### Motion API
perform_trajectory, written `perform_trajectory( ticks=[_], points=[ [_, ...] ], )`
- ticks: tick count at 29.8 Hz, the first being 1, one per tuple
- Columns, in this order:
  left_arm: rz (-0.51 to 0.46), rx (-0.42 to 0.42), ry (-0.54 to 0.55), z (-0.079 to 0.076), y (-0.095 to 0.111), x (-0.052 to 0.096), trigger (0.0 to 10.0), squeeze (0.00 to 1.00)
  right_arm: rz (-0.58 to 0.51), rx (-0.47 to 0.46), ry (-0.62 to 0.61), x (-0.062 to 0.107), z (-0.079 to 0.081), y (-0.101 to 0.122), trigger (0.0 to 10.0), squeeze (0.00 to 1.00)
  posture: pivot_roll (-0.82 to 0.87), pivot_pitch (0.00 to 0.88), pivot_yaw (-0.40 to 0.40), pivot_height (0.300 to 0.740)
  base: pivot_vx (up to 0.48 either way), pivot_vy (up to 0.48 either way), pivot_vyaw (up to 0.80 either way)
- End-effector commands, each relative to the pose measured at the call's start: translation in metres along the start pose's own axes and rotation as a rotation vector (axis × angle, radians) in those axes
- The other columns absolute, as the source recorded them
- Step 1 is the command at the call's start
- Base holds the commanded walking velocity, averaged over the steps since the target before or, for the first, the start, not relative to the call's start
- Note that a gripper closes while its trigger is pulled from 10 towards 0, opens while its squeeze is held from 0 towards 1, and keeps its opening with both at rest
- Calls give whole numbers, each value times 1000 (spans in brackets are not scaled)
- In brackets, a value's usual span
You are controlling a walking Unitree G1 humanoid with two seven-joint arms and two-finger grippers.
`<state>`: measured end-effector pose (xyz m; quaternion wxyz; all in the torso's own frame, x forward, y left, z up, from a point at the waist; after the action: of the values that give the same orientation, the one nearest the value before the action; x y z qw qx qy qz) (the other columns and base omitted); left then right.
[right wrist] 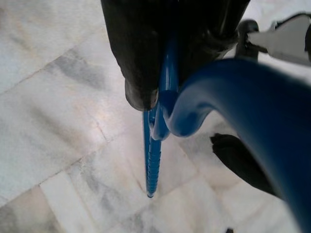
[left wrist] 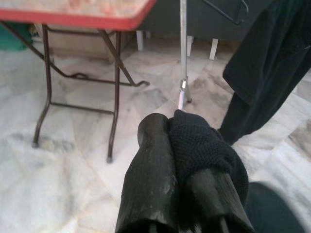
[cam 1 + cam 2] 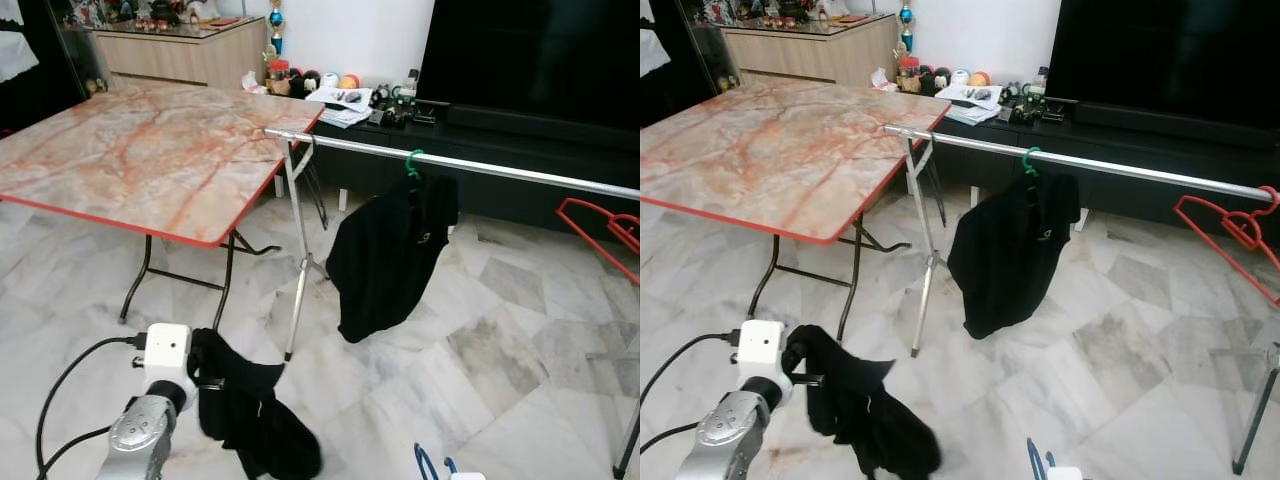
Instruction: Hang hanger
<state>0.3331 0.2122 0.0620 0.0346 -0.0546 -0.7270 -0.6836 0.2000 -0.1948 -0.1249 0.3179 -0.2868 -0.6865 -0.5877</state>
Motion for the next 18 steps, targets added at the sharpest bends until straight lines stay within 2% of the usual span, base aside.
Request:
perform_trajectory(
  ticks=[1, 18],
  points=[
    [-49, 10, -32, -11, 15, -5, 10000, 0, 30, -20, 2, 2, 2, -10, 10000, 0, 44, 10, 27, 740, 0, 480, 0],
    [-79, -4, -27, -8, 31, -11, 10000, 0, 29, -82, -49, 0, -9, -3, 10000, 0, 54, 56, 18, 740, 0, 480, 0]
  ],
)
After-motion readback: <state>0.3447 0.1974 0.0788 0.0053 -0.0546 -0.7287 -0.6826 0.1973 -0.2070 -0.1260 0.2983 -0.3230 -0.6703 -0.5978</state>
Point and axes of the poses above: a point about 5 cm out from each wrist's last joint towards the gripper, its own x axis pointing back from the gripper into the wrist, its own y axis along the axis of the wrist's last joint, z = x × y, the point moved 5 cm from there along -x, pointing out of the wrist towards the gripper, and after that the axes turned 6 degrees about x, right-handed, at the moved point
